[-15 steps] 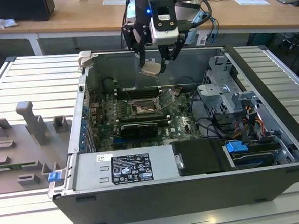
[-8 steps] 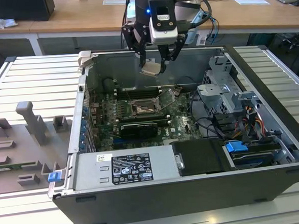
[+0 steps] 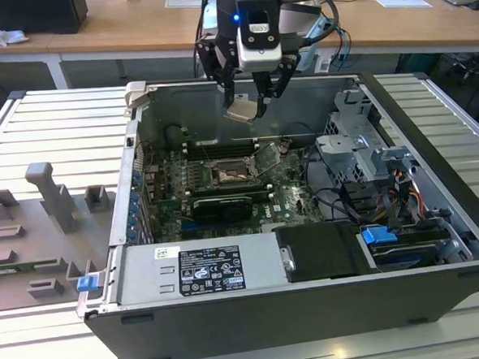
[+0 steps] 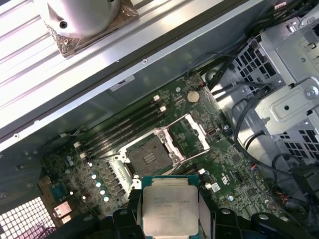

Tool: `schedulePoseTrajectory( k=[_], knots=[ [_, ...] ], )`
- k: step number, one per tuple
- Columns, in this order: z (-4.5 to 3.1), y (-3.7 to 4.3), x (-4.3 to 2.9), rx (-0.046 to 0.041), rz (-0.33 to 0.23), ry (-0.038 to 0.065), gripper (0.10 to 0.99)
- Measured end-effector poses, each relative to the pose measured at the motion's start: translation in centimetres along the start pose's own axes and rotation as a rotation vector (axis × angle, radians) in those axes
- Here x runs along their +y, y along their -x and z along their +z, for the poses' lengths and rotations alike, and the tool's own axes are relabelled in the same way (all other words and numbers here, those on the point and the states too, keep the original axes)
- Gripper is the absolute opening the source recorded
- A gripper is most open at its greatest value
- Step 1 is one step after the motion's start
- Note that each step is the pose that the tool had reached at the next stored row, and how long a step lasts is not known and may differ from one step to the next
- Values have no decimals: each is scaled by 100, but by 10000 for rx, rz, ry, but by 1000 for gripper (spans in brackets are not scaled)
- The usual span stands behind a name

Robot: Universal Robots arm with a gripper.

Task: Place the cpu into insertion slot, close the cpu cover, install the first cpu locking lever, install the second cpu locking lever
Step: 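Place the cpu into insertion slot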

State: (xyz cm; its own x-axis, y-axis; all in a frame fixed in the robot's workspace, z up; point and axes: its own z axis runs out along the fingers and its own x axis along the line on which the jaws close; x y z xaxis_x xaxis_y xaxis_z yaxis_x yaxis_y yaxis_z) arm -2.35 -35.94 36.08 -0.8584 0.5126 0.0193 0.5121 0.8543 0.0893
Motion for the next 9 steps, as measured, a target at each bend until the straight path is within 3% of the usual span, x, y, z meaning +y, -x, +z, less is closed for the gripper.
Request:
schedulePoseTrajectory(
  k=[9],
  knots=[
    [1, 0, 0, -29, 322, 7, 541]
  ],
)
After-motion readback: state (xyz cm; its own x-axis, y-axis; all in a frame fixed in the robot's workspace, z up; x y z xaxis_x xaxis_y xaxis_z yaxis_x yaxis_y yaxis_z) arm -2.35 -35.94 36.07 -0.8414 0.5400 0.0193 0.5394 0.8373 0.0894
